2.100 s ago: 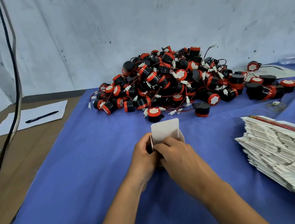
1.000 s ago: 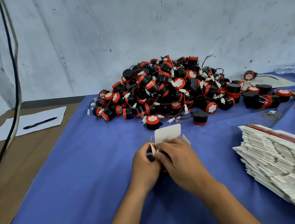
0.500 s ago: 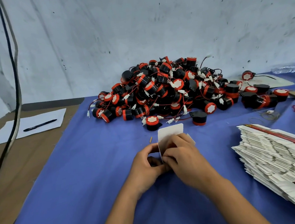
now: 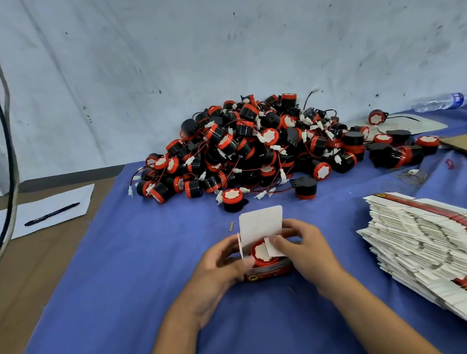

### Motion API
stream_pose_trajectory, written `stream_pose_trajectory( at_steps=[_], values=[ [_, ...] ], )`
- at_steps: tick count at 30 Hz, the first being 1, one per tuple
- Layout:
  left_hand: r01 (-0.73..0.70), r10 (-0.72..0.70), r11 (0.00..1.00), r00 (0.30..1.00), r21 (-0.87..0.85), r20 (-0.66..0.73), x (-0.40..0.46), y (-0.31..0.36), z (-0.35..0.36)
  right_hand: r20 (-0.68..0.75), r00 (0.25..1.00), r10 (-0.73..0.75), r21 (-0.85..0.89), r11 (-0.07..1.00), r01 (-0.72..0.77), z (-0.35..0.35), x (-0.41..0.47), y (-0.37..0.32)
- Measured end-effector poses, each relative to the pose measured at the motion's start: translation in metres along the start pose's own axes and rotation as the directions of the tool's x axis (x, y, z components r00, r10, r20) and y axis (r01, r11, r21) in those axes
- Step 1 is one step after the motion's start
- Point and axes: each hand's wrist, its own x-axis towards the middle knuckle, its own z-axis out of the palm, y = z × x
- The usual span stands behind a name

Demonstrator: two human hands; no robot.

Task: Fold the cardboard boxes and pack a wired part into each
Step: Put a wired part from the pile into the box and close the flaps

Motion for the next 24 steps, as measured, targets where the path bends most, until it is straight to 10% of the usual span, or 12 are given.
stream_pose_trajectory(
  at_steps=[3, 7, 11, 17, 24],
  values=[
    [0.028, -0.042, 0.994, 0.99, -0.101, -0.134, 0.002, 0.002, 0.011, 0.087, 0.988, -0.125, -0.01, 0.992, 0.127, 0.0, 0.002, 0.003],
    [-0.097, 0.194, 0.948, 0.931, 0.304, -0.308, 0.008, -0.007, 0.029, 0.162, 0.945, -0.285, 0.018, 0.958, 0.286, 0.003, -0.003, 0.007],
    [-0.148, 0.3, 0.93, 0.834, 0.336, -0.462, 0.01, -0.01, 0.034, 0.359, 0.9, -0.248, 0.098, 0.969, 0.228, -0.003, -0.004, 0.003],
    [-0.042, 0.029, 0.991, 0.993, -0.124, -0.11, 0.0, -0.001, -0.006, 0.287, 0.915, -0.283, -0.009, 0.955, 0.298, -0.001, -0.002, 0.009],
    [-0.184, 0.242, 0.915, 0.962, 0.36, -0.123, -0.001, -0.007, -0.002, 0.322, 0.813, -0.485, -0.237, 0.79, 0.565, 0.002, 0.001, 0.014]
  ],
)
